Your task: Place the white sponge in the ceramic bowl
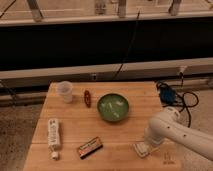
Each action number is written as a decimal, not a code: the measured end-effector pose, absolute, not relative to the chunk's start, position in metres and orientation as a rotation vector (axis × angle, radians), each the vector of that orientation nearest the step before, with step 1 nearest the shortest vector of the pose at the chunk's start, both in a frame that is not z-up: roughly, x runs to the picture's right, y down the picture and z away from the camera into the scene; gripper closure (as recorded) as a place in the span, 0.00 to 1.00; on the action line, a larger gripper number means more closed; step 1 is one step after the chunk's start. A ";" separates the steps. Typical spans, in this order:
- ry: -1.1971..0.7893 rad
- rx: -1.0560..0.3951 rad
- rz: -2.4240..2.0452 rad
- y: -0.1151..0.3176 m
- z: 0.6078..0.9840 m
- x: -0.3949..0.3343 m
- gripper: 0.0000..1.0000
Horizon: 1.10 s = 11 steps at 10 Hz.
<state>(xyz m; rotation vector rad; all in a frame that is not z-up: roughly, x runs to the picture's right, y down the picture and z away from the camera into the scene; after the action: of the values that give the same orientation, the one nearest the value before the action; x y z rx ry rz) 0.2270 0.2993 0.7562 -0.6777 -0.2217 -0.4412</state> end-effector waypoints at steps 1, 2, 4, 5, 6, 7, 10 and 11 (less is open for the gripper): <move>-0.218 -0.676 -0.440 0.293 0.758 0.229 1.00; -0.217 -0.672 -0.444 0.281 0.760 0.228 1.00; -0.217 -0.666 -0.450 0.266 0.761 0.229 1.00; -0.213 -0.666 -0.453 0.263 0.763 0.231 1.00; -0.215 -0.658 -0.461 0.257 0.767 0.228 1.00; -0.213 -0.653 -0.465 0.249 0.771 0.228 1.00; -0.212 -0.646 -0.493 0.216 0.780 0.216 1.00; -0.210 -0.645 -0.498 0.212 0.780 0.215 1.00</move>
<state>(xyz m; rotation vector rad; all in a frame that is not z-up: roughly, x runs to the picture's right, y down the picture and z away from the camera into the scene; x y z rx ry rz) 0.2147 0.2122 0.7801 -0.6446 -0.2103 -0.4985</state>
